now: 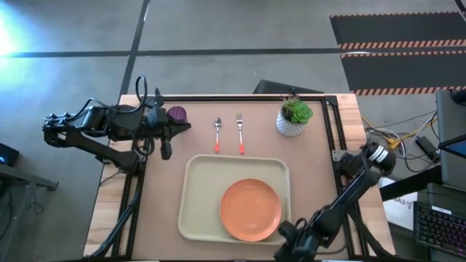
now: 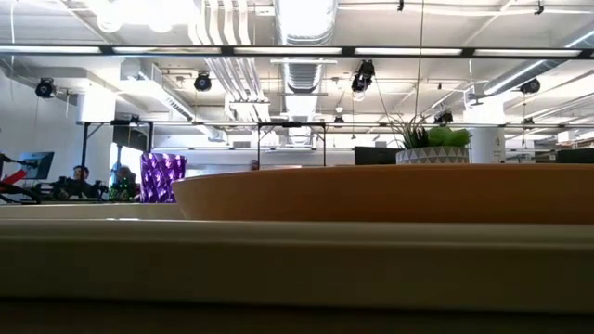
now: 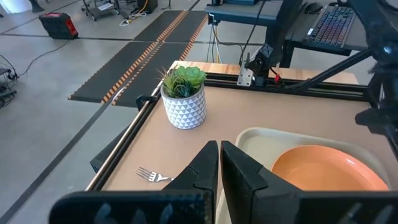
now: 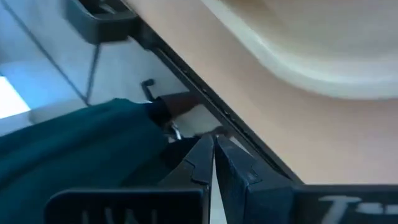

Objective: Pick and place plate/cup/fork/spoon on tray
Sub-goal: Adjust the white tray, then put the violet cup on the white tray to the top left of the orange plate, then adjust the orange plate on the white tray

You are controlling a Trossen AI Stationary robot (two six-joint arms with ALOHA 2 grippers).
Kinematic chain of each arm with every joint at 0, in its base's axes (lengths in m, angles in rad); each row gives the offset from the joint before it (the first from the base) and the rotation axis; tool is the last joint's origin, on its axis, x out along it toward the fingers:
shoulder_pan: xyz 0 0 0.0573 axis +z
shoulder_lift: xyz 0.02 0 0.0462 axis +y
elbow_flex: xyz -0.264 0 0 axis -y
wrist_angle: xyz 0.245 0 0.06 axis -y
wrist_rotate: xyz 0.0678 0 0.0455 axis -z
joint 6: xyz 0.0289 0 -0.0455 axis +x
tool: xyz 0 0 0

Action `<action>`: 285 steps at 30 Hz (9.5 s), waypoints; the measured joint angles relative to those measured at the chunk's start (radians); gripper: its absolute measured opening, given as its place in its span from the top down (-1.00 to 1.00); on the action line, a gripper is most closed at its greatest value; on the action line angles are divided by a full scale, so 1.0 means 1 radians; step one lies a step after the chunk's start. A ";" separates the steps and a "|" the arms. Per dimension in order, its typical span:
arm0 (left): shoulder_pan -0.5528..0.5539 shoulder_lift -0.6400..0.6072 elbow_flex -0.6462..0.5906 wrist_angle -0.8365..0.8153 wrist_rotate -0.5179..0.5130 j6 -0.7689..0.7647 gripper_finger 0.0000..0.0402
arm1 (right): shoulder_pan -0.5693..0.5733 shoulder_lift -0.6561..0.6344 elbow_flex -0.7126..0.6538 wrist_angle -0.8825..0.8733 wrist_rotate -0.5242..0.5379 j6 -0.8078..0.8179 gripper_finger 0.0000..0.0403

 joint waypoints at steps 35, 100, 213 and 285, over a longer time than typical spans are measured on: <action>0.000 -0.003 -0.002 -0.001 0.000 -0.002 1.00 | -0.003 0.110 0.132 -0.543 0.118 -0.002 0.96; 0.404 0.328 -0.041 -0.605 -0.043 -0.300 0.32 | -0.236 -0.548 0.318 -0.706 1.019 -1.220 0.78; -0.010 0.619 -0.016 -0.451 0.439 -0.304 1.00 | -0.236 -0.538 0.319 -0.688 0.991 -1.128 0.78; -0.015 0.413 0.251 -0.233 -0.042 -0.264 0.45 | -0.236 -0.486 0.214 -1.002 0.624 -0.641 0.96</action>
